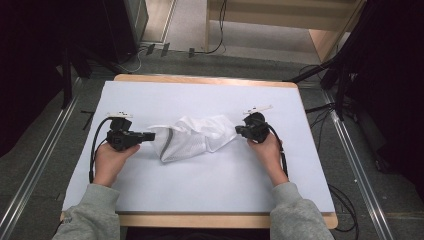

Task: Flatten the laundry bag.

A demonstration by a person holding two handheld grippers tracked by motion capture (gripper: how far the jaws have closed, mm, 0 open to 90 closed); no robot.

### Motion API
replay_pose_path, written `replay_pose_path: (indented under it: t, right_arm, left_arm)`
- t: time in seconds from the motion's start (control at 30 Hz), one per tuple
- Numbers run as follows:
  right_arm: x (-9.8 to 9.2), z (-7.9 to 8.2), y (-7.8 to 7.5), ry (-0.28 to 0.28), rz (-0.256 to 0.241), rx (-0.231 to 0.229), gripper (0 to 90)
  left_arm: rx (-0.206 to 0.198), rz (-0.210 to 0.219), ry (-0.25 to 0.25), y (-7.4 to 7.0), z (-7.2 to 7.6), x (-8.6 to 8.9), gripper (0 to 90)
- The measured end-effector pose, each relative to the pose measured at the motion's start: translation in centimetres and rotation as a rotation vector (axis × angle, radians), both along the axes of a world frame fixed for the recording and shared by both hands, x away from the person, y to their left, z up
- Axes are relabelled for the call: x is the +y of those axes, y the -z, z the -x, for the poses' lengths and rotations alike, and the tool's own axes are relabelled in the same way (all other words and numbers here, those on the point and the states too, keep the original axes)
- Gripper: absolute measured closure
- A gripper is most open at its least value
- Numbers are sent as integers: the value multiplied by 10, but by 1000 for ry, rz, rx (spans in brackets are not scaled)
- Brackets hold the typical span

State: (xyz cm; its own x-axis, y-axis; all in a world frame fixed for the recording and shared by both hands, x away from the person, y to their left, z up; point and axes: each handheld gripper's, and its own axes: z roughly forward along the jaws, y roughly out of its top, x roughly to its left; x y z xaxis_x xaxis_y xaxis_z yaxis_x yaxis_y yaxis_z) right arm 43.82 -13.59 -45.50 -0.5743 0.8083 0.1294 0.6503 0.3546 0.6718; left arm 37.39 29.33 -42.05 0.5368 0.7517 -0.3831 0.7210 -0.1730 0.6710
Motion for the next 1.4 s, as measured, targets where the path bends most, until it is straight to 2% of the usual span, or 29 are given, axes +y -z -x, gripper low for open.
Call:
replay_pose_path:
  t: [0.27,0.5,0.93,1.1,1.17,1.23,1.33,1.4]
  right_arm:
    - [-26,4,-5,62,-17,5,899]
    - [-48,6,-4,113,-14,9,899]
    - [-81,10,-2,215,-17,14,899]
    - [-85,9,0,228,-26,20,898]
    - [-85,8,0,221,-40,18,898]
    - [-84,9,-2,218,-40,7,898]
    - [-84,8,-1,232,-35,1,897]
    - [-83,7,1,232,-32,14,896]
  left_arm:
    - [20,28,-25,2,-8,10,900]
    - [58,54,-53,6,-16,17,900]
    - [88,54,-78,11,-25,24,900]
    - [86,56,-85,10,-24,25,900]
    - [63,61,-85,8,-23,26,900]
    - [58,72,-87,6,-21,26,900]
    - [67,60,-89,8,-21,26,894]
    - [68,51,-95,9,-22,26,872]
